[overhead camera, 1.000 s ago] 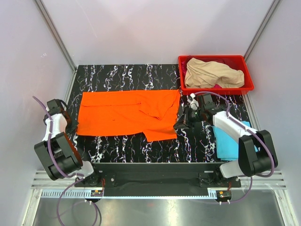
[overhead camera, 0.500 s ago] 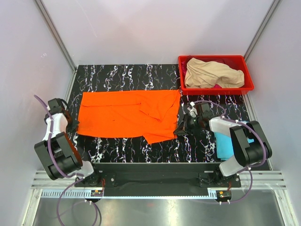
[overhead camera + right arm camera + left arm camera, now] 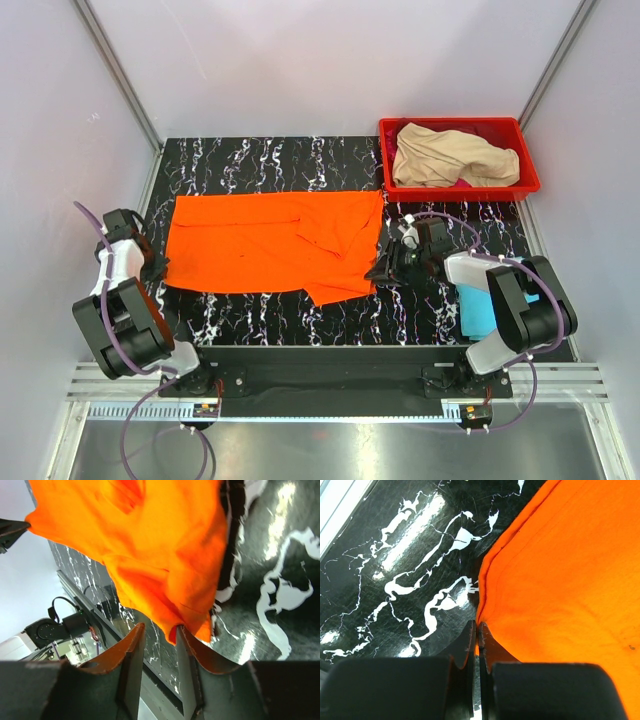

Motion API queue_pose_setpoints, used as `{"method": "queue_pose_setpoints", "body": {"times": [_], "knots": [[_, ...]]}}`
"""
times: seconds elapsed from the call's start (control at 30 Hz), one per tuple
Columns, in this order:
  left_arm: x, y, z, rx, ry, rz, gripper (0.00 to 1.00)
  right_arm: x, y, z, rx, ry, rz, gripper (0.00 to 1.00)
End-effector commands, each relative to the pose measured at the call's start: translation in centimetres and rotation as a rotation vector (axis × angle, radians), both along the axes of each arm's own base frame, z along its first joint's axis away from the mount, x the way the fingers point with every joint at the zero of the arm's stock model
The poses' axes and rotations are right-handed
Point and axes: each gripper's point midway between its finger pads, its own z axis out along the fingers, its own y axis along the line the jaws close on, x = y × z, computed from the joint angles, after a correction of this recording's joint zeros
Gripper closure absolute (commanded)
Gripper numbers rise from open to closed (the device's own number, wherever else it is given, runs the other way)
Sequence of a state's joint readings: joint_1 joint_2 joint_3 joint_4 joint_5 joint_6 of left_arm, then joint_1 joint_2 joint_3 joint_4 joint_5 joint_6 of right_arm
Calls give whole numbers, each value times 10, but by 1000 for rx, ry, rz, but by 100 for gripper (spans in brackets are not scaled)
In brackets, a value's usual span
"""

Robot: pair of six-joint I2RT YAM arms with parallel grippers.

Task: Fold and stack the t-shirts
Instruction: Fold the tshirt

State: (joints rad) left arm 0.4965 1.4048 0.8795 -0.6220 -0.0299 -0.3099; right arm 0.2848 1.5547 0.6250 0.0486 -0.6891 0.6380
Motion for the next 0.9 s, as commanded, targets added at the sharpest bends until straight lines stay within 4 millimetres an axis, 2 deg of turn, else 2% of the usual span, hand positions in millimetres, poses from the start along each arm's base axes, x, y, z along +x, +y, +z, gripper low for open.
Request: {"method": "queue_pose_setpoints", "body": {"times": [0.0, 0.07, 0.13, 0.2, 0.4, 0.43, 0.6, 0.63, 0.87], "knots": [[15, 3, 5, 13, -48, -21, 100, 6, -2, 1, -2, -36, -21, 61], [15, 3, 5, 14, -50, -22, 100, 4, 1, 1, 19, -24, -16, 63], [15, 3, 6, 14, -53, -19, 100, 5, 4, 3, 43, -20, -9, 77], [15, 3, 6, 11, -55, -15, 100, 8, 7, 7, 64, -21, -7, 85], [13, 1, 4, 3, -58, 1, 100, 9, 9, 4, 86, 10, -19, 87], [12, 1, 4, 1, -56, 4, 100, 6, 10, 2, 89, 25, -16, 100], [5, 5, 3, 4, -51, 34, 100, -9, 3, 1, 56, 76, -22, 100], [3, 7, 2, 6, -46, 41, 100, -11, 3, 7, 56, 57, -14, 100], [-1, 15, 0, 31, -30, 57, 100, -36, -9, 13, -20, 95, 35, 100]]}}
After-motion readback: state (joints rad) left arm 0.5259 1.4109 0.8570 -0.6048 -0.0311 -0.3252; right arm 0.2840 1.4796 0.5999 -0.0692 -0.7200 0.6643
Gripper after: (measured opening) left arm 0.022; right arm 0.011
